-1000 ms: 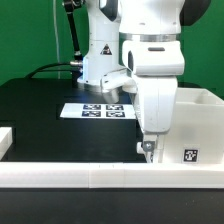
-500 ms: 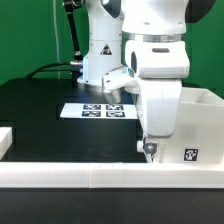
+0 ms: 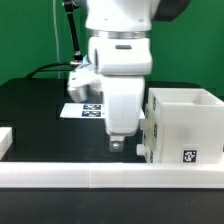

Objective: Assemble drawer

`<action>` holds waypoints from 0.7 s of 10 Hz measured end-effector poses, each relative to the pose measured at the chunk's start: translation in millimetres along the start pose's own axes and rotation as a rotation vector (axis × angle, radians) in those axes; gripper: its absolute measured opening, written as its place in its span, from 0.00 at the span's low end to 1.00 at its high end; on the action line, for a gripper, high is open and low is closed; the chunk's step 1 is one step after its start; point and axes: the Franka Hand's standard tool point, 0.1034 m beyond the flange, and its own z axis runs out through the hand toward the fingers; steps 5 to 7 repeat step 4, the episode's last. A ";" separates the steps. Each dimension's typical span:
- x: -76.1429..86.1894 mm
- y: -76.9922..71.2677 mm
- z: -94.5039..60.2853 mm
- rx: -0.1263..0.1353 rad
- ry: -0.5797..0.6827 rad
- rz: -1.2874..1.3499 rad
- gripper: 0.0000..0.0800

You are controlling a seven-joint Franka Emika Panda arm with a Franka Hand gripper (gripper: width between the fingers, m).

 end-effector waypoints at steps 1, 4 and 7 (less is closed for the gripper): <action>-8.3 -1.9 -3.2 -0.025 -0.002 0.013 0.81; -18.3 -15.5 -5.5 -0.062 -0.002 0.050 0.81; -18.3 -15.5 -5.5 -0.062 -0.002 0.050 0.81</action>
Offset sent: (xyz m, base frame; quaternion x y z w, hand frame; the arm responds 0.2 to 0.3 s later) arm 0.0000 0.0000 0.0000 0.0000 0.0000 0.0000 1.0000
